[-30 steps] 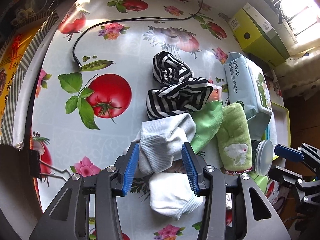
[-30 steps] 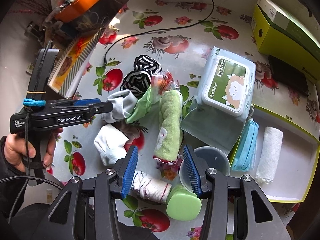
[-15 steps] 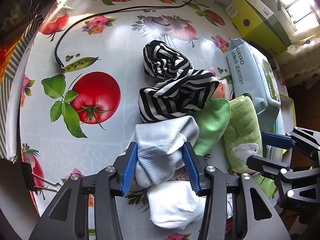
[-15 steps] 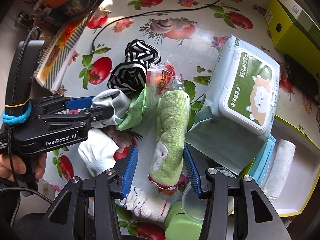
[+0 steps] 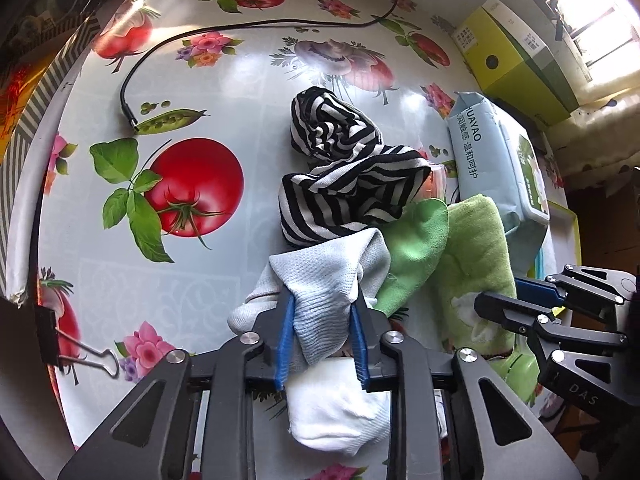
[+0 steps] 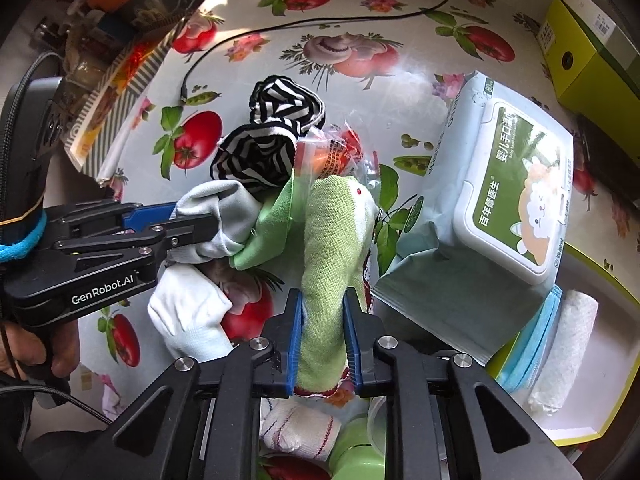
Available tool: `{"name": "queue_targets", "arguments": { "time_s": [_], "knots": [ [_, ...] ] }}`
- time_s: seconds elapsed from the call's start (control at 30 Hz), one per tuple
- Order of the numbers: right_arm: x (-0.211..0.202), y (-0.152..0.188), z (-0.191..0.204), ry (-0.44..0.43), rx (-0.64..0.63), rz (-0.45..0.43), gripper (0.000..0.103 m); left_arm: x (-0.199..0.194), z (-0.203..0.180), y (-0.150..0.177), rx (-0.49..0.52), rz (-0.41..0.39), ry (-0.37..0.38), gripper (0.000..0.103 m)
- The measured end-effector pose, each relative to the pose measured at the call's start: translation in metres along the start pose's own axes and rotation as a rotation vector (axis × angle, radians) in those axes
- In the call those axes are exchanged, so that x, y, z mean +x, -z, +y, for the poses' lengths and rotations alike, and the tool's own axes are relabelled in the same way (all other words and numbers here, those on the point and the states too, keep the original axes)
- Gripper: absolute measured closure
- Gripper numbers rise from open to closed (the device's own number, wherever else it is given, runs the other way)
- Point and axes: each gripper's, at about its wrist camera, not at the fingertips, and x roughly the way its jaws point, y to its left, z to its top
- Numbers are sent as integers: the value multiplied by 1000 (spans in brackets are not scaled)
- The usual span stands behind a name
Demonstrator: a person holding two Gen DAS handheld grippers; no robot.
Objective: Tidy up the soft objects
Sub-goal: 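Grasp the grey knit glove with the left gripper while the right grasps the green bunny towel, then lift and carry the glove and green towel toward the white tray with both grippers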
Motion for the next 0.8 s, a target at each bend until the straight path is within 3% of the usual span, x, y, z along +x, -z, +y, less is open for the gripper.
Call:
{"name": "queue_targets", "arguments": {
  "time_s": [0.37, 0.8],
  "knots": [
    [-45, 10, 0, -48, 24, -107, 85, -47, -5, 15, -30, -76, 24, 82],
    [-92, 32, -9, -86, 67, -208, 85, -81, -44, 2, 33, -146, 1, 82]
  ]
}}
